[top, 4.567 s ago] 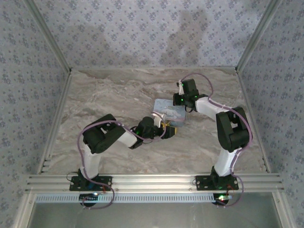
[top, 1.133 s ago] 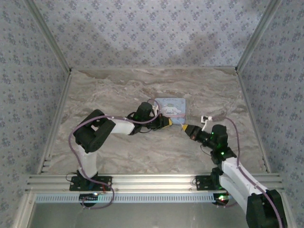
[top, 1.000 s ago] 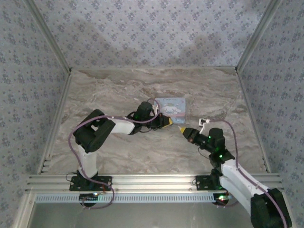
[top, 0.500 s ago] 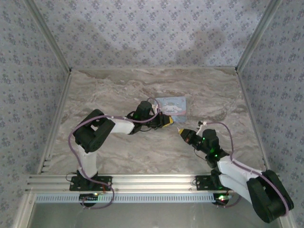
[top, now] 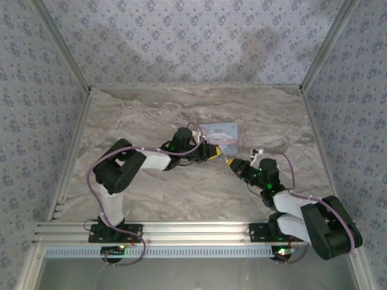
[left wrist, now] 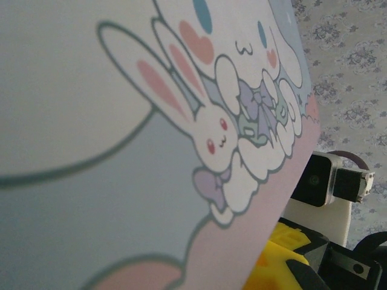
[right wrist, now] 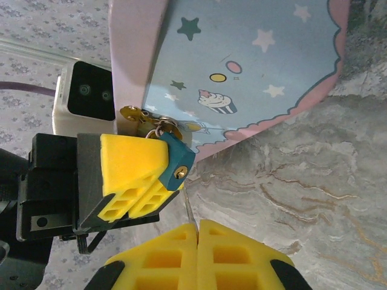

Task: Unlock the padlock with the key

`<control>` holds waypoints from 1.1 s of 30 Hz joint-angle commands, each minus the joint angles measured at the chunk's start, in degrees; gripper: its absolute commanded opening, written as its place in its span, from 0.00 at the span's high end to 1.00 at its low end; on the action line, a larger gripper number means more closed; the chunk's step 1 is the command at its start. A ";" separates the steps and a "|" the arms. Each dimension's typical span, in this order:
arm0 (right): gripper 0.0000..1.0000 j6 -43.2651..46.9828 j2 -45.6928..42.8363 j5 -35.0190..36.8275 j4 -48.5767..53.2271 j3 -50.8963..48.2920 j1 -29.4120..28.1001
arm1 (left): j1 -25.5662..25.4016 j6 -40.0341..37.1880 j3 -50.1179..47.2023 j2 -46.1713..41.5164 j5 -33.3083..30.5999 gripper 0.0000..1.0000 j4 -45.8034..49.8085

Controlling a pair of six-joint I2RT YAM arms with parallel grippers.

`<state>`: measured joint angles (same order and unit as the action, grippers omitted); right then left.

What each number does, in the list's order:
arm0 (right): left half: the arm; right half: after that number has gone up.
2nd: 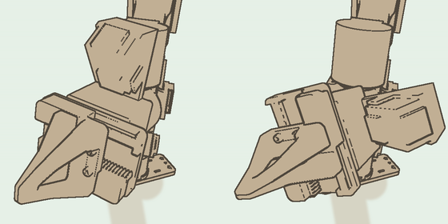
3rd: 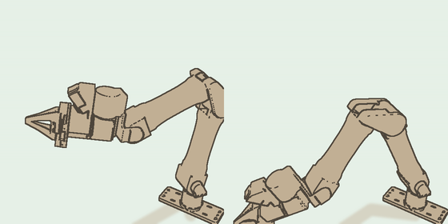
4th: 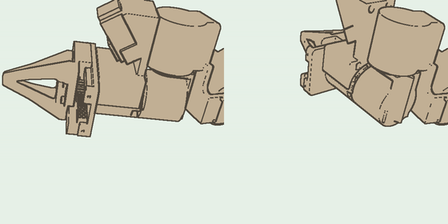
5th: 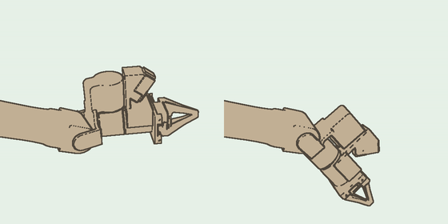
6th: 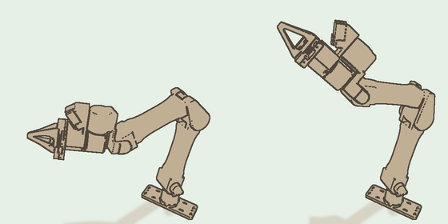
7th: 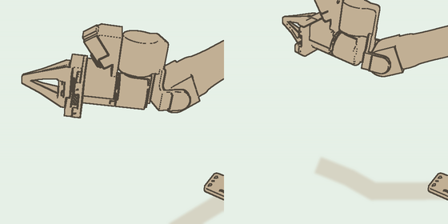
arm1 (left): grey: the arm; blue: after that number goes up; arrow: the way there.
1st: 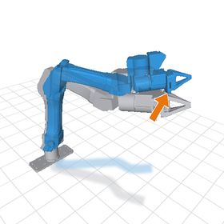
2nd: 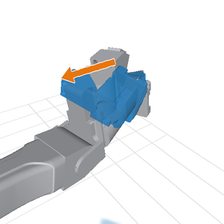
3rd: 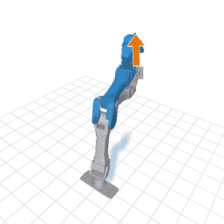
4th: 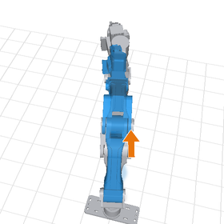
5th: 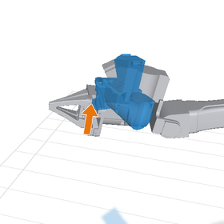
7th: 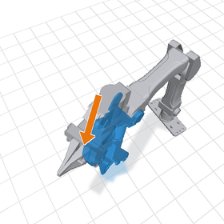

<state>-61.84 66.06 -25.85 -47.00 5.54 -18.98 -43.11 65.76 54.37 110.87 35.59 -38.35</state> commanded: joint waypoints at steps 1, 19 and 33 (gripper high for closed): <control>1.00 -0.91 1.44 -2.59 -3.67 1.94 0.36 | 0.39 0.82 -0.05 -2.51 2.49 0.91 -4.43; 1.00 -1.51 5.62 -3.75 -6.98 3.11 0.62 | 0.42 1.70 -0.76 -2.62 2.97 0.91 -6.65; 1.00 -2.65 7.63 -4.10 -9.62 4.30 0.73 | 0.31 2.68 -1.19 -2.42 3.82 0.92 -8.81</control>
<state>-63.64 73.21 -29.39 -53.89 7.99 -18.61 -42.74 67.66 53.41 110.67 36.88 -42.70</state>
